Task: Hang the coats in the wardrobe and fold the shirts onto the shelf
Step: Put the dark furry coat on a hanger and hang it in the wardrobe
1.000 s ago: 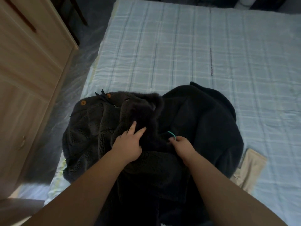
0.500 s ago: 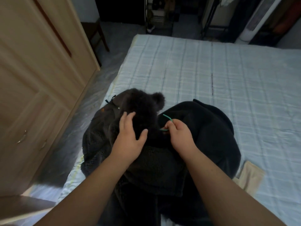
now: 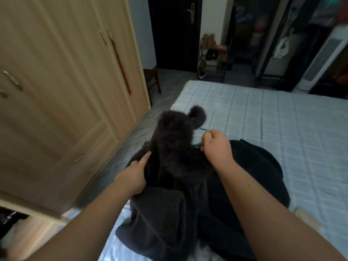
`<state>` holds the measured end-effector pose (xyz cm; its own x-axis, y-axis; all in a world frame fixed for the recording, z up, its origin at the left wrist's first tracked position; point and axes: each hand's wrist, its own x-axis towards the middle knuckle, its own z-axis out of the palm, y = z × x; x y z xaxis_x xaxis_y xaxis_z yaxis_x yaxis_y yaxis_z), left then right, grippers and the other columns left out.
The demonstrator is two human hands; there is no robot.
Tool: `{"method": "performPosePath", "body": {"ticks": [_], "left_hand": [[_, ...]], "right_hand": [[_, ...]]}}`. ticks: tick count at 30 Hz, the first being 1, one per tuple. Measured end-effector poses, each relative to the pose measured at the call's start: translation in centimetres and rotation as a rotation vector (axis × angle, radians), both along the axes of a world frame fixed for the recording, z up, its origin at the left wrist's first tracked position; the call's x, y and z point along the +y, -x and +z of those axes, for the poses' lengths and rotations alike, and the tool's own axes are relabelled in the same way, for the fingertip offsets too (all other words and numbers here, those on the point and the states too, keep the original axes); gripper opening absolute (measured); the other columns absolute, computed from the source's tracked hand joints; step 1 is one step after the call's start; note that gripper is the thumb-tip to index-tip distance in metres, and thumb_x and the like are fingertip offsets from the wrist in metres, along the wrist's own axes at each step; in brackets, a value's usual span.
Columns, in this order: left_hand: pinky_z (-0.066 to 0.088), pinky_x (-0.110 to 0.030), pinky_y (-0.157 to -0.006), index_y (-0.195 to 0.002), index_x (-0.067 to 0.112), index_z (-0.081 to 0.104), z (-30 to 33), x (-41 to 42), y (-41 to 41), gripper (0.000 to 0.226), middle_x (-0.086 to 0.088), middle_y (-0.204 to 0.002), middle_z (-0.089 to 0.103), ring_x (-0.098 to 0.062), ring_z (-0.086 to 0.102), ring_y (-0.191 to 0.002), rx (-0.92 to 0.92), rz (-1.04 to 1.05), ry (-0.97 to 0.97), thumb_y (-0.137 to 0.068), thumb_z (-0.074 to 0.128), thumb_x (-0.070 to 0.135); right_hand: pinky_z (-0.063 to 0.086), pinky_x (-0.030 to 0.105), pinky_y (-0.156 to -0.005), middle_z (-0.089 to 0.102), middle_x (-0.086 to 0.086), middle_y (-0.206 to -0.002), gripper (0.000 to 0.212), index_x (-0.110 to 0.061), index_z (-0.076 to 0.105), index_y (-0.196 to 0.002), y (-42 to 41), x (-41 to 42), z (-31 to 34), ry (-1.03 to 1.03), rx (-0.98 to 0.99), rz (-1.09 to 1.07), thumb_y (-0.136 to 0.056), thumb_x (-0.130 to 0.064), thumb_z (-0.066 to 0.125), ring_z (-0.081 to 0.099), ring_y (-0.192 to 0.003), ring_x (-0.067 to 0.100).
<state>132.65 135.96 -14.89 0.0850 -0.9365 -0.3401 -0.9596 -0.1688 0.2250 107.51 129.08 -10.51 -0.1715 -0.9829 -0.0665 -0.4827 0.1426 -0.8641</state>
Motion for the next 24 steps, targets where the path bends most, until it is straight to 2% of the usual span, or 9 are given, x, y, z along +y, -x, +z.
{"method": "performPosePath", "body": {"ticks": [3,6,8,10,12,15,17,20,24], "left_hand": [[0.051,-0.028,-0.085,-0.151,0.049,0.002,0.4,2.2,0.4,0.099,-0.003,-0.139,0.053,-0.019,0.063,-0.108,0.276,-0.005,0.025,-0.08,0.062,0.017],[0.042,-0.025,-0.105,-0.149,0.056,-0.001,1.1,4.0,3.3,0.11,0.005,-0.155,0.032,-0.012,0.044,-0.134,0.502,-0.131,0.021,-0.072,0.072,0.026],[0.035,-0.031,-0.113,-0.152,0.046,-0.008,1.6,5.4,5.7,0.112,-0.005,-0.16,0.013,-0.021,0.027,-0.145,0.438,-0.114,-0.011,-0.073,0.071,0.034],[0.031,-0.044,-0.115,-0.153,0.035,-0.001,2.4,7.2,7.4,0.102,-0.012,-0.16,0.0,-0.032,0.012,-0.147,0.226,-0.053,0.044,-0.078,0.067,0.043],[0.035,-0.048,-0.11,-0.147,0.021,0.024,3.3,9.2,8.6,0.078,-0.012,-0.15,0.014,-0.034,0.02,-0.14,0.063,-0.055,0.236,-0.083,0.061,0.046],[0.041,-0.029,-0.095,-0.134,0.015,0.046,5.4,12.1,9.6,0.049,-0.008,-0.129,0.046,-0.025,0.048,-0.12,0.369,-0.043,0.221,-0.092,0.054,0.041],[0.041,-0.024,-0.084,-0.131,0.017,0.048,6.1,14.3,10.1,0.051,-0.004,-0.125,0.056,-0.019,0.056,-0.112,0.512,-0.032,0.171,-0.092,0.055,0.049],[0.048,-0.034,-0.089,-0.133,0.019,0.039,6.3,17.3,10.2,0.066,-0.003,-0.129,0.052,-0.024,0.057,-0.115,0.408,-0.057,0.266,-0.085,0.06,0.059],[0.051,-0.043,-0.087,-0.14,0.019,0.034,7.5,19.8,10.4,0.055,-0.006,-0.125,0.055,-0.03,0.059,-0.111,0.32,-0.039,0.39,-0.09,0.053,0.032]], "right_hand": [[0.056,0.041,-0.072,0.068,0.007,-0.074,0.031,-0.014,0.061,-0.075,0.3,1.9,2.1,0.014,0.007,-0.01,-0.088,-0.03,0.038,0.069,-0.069,0.024],[0.051,0.03,-0.063,0.067,0.005,-0.069,0.026,-0.011,0.059,-0.078,0.3,4.1,3.6,0.008,-0.062,-0.029,-0.095,-0.015,0.041,0.067,-0.053,0.011],[0.049,0.03,-0.064,0.066,0.005,-0.065,0.026,-0.011,0.059,-0.077,0.6,5.6,4.2,0.027,-0.08,-0.06,-0.095,-0.014,0.041,0.067,-0.051,0.01],[0.05,0.032,-0.067,0.068,0.005,-0.064,0.026,-0.013,0.059,-0.079,1.2,7.2,5.0,0.055,-0.085,-0.106,-0.095,-0.016,0.04,0.069,-0.058,0.014],[0.049,0.032,-0.064,0.069,0.005,-0.062,0.025,-0.014,0.06,-0.08,1.9,9.1,5.9,0.081,-0.117,-0.167,-0.095,-0.017,0.04,0.069,-0.06,0.014],[0.044,0.027,-0.056,0.069,0.005,-0.068,0.024,-0.014,0.059,-0.082,2.2,12.5,7.3,0.101,-0.159,-0.234,-0.096,-0.017,0.04,0.069,-0.058,0.011],[0.047,0.028,-0.058,0.069,0.006,-0.071,0.024,-0.013,0.058,-0.083,1.8,15.3,8.1,0.114,-0.2,-0.254,-0.098,-0.018,0.04,0.07,-0.061,0.013],[0.052,0.03,-0.062,0.071,0.006,-0.071,0.024,-0.012,0.059,-0.085,1.0,19.4,8.8,0.136,-0.236,-0.271,-0.098,-0.018,0.039,0.071,-0.061,0.012],[0.046,0.024,-0.053,0.071,0.006,-0.069,0.023,-0.012,0.059,-0.086,0.2,24.0,10.1,0.159,-0.298,-0.276,-0.099,-0.017,0.04,0.072,-0.061,0.013]]}}
